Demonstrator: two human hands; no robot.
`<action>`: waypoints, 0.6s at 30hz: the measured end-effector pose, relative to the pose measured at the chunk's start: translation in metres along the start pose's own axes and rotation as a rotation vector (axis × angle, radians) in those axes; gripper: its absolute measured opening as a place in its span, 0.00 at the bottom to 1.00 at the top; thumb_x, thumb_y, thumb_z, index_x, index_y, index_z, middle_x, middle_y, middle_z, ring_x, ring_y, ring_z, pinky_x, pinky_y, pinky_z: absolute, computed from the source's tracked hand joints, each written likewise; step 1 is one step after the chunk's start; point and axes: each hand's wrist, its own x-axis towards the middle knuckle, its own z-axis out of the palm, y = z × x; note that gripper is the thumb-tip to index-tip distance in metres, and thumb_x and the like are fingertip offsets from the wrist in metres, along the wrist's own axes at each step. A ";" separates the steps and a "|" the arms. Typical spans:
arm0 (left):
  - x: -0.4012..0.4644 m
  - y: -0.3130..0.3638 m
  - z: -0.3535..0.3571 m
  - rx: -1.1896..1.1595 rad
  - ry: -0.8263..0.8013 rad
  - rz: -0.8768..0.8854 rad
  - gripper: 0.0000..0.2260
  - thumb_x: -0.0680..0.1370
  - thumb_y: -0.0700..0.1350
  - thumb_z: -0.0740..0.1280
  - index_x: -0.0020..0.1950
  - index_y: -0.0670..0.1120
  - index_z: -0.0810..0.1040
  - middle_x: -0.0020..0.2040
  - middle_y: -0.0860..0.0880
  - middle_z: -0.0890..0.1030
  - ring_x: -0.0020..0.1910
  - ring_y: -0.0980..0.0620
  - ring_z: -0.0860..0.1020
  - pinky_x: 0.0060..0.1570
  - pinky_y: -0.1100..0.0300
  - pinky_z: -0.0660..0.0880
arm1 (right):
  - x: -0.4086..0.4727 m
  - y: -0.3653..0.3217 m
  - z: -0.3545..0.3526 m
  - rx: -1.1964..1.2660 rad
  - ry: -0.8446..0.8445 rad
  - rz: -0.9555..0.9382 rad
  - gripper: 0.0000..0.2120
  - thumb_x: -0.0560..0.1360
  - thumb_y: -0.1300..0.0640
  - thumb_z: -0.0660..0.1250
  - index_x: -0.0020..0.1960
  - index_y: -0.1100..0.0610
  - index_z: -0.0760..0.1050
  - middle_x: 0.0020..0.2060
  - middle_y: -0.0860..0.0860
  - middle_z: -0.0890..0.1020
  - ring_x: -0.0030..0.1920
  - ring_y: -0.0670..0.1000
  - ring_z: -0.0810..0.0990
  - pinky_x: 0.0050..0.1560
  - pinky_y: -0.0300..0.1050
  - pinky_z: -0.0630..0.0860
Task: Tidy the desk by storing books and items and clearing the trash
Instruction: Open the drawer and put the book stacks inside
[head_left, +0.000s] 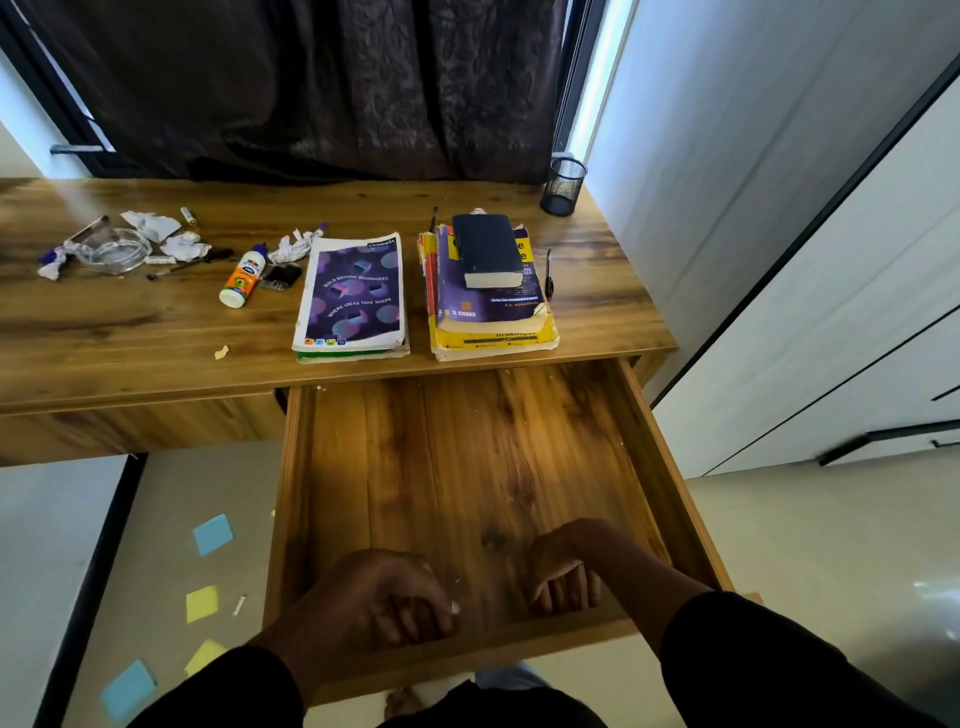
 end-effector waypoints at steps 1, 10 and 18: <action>0.001 0.000 0.001 0.001 -0.021 -0.004 0.13 0.76 0.60 0.72 0.51 0.52 0.87 0.52 0.50 0.84 0.56 0.50 0.81 0.47 0.57 0.81 | 0.001 0.000 0.000 0.011 -0.017 -0.003 0.23 0.81 0.45 0.66 0.66 0.62 0.79 0.59 0.63 0.82 0.62 0.62 0.81 0.65 0.59 0.78; -0.001 0.007 -0.004 0.019 -0.098 -0.045 0.15 0.78 0.58 0.71 0.56 0.49 0.86 0.54 0.48 0.84 0.57 0.48 0.81 0.47 0.54 0.82 | -0.002 0.000 -0.001 0.006 -0.060 -0.021 0.23 0.80 0.43 0.66 0.63 0.62 0.81 0.58 0.63 0.83 0.57 0.60 0.82 0.64 0.62 0.78; 0.002 0.015 -0.021 0.036 -0.105 -0.058 0.17 0.78 0.58 0.71 0.58 0.47 0.85 0.59 0.46 0.83 0.58 0.47 0.81 0.58 0.49 0.80 | 0.002 0.004 -0.011 0.061 -0.039 -0.055 0.21 0.81 0.45 0.65 0.64 0.60 0.80 0.56 0.58 0.84 0.55 0.58 0.84 0.62 0.61 0.79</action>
